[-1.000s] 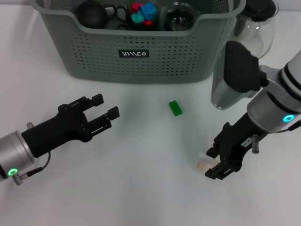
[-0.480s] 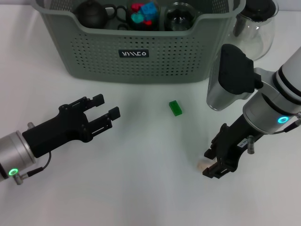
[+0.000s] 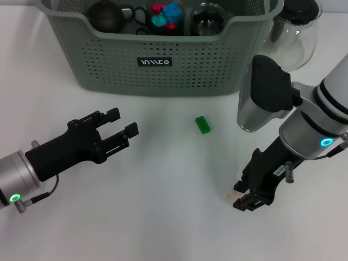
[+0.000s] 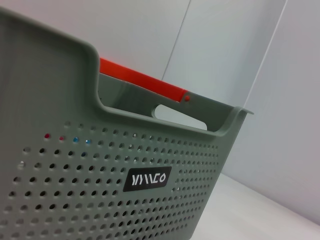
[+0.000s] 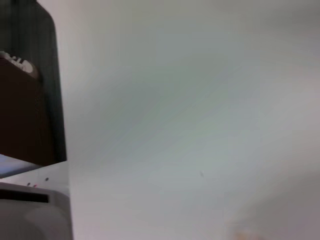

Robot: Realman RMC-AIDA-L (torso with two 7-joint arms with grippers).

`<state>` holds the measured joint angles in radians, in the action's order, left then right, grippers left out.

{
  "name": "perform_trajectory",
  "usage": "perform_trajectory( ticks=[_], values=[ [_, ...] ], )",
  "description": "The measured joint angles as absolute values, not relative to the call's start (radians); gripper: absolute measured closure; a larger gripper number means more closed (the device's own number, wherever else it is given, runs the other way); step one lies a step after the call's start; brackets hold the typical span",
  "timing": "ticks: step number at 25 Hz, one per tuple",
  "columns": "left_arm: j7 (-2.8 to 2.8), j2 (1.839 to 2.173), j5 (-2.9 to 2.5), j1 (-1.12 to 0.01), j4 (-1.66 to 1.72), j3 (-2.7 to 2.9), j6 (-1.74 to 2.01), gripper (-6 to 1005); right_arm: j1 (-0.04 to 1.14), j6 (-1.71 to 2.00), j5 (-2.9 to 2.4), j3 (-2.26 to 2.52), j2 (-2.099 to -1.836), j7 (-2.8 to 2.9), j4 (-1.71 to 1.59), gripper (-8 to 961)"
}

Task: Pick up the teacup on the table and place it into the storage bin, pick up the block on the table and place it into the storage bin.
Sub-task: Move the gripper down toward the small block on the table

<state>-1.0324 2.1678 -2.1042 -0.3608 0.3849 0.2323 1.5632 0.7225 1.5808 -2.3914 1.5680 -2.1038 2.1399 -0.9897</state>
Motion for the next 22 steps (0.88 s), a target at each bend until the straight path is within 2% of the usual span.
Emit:
perform_trajectory(
  ticks=[22],
  values=[
    [-1.032, 2.169, -2.106, -0.357, 0.385, 0.233, 1.549, 338, 0.716, 1.598, -2.391, 1.580, -2.101, 2.173, -1.019, 557]
  ],
)
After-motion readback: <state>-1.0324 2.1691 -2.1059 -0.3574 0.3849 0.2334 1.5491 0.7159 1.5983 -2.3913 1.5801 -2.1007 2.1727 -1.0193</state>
